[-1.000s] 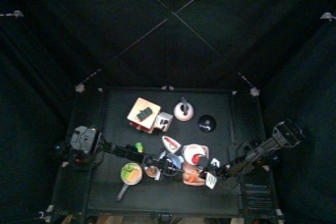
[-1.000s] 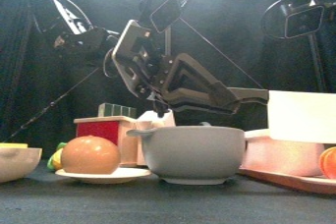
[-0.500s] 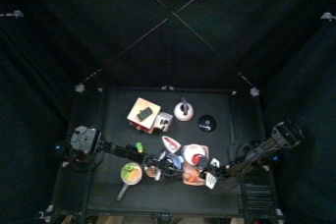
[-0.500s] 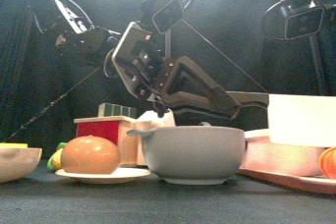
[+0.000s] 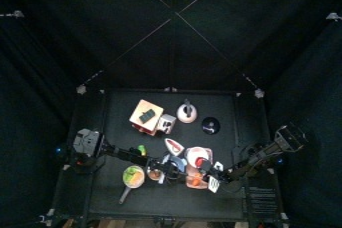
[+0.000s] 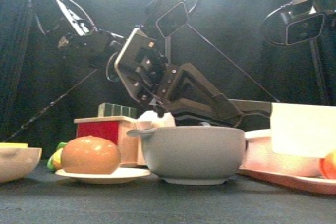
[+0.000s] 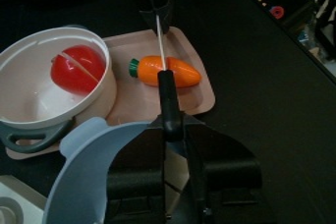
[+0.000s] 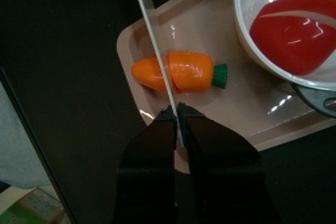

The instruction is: Cut carrot

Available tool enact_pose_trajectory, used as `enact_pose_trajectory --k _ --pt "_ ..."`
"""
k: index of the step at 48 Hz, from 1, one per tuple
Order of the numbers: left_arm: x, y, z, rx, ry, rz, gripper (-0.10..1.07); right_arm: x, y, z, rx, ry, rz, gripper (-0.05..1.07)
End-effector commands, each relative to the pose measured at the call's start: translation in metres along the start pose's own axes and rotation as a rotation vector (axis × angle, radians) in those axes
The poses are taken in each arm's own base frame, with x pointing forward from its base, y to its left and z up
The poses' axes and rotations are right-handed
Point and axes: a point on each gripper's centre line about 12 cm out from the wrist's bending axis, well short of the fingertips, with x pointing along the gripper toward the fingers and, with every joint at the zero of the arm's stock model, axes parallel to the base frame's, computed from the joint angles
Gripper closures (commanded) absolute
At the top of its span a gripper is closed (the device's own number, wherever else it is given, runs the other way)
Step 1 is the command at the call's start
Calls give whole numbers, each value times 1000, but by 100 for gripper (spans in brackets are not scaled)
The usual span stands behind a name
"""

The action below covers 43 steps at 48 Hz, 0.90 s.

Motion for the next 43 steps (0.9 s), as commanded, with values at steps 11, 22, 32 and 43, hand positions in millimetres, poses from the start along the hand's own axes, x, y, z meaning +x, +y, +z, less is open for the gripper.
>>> enact_pose_trajectory --k 11,22,32,43 --pt "0 -6 6 12 -7 -12 63 0 0 -5 7 15 -2 78" --pt "0 -6 4 12 6 -12 63 4 -1 -7 1 24 -17 78" --pt "1 -5 3 12 12 -10 63 7 -1 -7 0 29 -27 78" --pt "1 -6 3 12 12 -12 63 10 -2 -9 -1 35 -37 78"
